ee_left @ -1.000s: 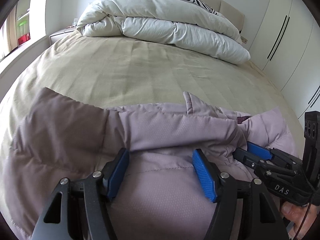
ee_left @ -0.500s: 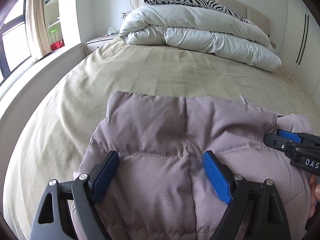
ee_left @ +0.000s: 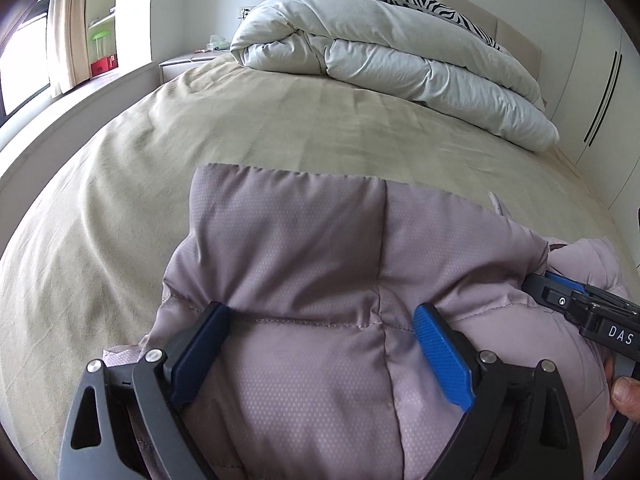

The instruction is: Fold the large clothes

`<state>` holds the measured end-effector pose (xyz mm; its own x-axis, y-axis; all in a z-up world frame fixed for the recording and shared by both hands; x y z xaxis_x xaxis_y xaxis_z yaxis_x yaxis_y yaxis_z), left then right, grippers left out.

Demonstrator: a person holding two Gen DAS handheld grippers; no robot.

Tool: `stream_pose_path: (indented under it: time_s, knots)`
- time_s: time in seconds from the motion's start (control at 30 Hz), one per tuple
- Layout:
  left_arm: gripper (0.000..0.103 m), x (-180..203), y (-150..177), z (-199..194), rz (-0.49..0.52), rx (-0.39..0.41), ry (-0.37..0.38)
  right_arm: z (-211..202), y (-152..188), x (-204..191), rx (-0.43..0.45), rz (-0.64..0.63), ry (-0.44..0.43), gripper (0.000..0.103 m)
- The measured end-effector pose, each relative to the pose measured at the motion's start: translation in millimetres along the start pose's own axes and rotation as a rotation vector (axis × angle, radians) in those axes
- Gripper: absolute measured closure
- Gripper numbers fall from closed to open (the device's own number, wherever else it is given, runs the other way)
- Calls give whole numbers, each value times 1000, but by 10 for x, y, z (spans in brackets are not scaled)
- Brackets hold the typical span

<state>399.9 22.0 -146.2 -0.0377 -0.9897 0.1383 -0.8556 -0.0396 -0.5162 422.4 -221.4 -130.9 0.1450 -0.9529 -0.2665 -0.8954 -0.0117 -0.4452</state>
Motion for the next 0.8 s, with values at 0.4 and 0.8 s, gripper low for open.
stream_pose_path:
  time_s: [0.4,0.8]
  knots:
    - [8,174,453,-738,41,28,18,-826,775,-545,45,-132,32,56]
    - [0,149,513,-467,37,24,14,-557,1108,-465,79,-112,18,56]
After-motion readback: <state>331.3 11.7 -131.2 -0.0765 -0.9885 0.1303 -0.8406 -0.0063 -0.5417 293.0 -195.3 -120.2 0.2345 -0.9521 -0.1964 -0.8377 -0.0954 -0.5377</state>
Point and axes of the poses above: each gripper's, at about its wrist camera, not at the fingertips, and z roughly the way its jaws point, x to its right, y to its underside, the point moved 3 cm from there along z, roughly the way its jaws point, and after that the axes turned 9 degrees about -x, right-handed, at the moved point
